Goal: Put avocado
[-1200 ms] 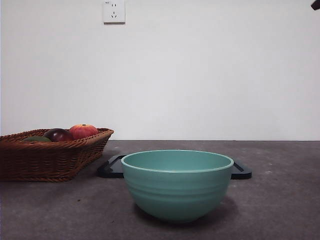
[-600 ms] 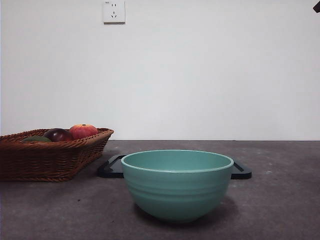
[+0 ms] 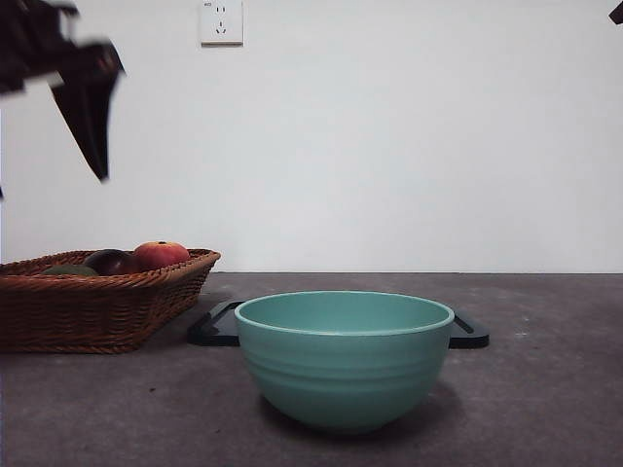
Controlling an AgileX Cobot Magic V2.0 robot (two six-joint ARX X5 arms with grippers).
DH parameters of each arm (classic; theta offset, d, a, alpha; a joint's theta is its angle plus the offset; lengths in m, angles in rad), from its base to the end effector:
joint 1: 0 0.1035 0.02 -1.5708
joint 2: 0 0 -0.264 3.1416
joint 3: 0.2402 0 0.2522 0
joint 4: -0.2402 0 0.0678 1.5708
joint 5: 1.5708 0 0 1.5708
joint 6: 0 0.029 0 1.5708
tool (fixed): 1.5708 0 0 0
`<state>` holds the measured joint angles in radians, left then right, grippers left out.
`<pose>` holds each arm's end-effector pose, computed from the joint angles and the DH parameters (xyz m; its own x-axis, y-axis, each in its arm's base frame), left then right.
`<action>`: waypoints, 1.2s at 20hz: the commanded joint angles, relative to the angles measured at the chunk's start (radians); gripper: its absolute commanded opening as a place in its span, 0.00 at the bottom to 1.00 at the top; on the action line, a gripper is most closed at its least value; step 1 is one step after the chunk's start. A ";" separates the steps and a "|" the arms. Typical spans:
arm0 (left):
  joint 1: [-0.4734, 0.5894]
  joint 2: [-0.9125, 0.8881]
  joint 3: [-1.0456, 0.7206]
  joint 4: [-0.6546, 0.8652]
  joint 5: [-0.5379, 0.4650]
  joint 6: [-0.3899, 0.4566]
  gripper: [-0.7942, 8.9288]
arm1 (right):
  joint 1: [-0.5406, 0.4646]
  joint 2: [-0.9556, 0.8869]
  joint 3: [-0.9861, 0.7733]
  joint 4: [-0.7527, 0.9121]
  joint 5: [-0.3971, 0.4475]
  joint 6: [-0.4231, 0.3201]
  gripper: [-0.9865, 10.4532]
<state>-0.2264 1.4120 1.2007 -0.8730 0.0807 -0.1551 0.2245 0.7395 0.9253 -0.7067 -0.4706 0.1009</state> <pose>0.2680 -0.0641 0.2860 0.4360 -0.1832 -0.8811 0.1243 0.9819 -0.1426 0.1295 0.0431 0.3390 0.6528 0.6141 -0.4436 -0.5300 0.7886 0.3119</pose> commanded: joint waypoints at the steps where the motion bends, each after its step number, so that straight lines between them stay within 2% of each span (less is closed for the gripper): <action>1: 0.013 0.117 0.062 0.005 -0.006 0.002 0.71 | 0.005 0.004 0.019 0.010 -0.002 -0.007 0.55; 7: 0.045 0.306 0.077 0.075 -0.006 -0.026 0.71 | 0.005 0.003 0.019 0.010 -0.002 -0.007 0.55; 15: 0.050 0.406 0.077 0.143 -0.002 -0.041 0.67 | 0.005 0.004 0.019 0.009 -0.002 -0.007 0.55; 18: 0.051 0.408 0.077 0.147 -0.002 -0.041 0.52 | 0.005 0.004 0.019 0.005 -0.002 -0.007 0.55; 21: 0.051 0.408 0.077 0.138 -0.002 -0.041 0.28 | 0.005 0.003 0.019 -0.004 -0.002 -0.007 0.55; 22: 0.051 0.408 0.078 0.135 -0.002 -0.041 0.24 | 0.005 0.003 0.019 -0.005 -0.002 -0.007 0.55; 24: 0.051 0.408 0.095 0.116 0.010 -0.040 0.24 | 0.005 0.004 0.019 -0.004 -0.002 -0.008 0.55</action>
<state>-0.1741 1.7992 1.2682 -0.7624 0.0849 -0.1974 0.2245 0.7395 0.9253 -0.7170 -0.4706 0.1005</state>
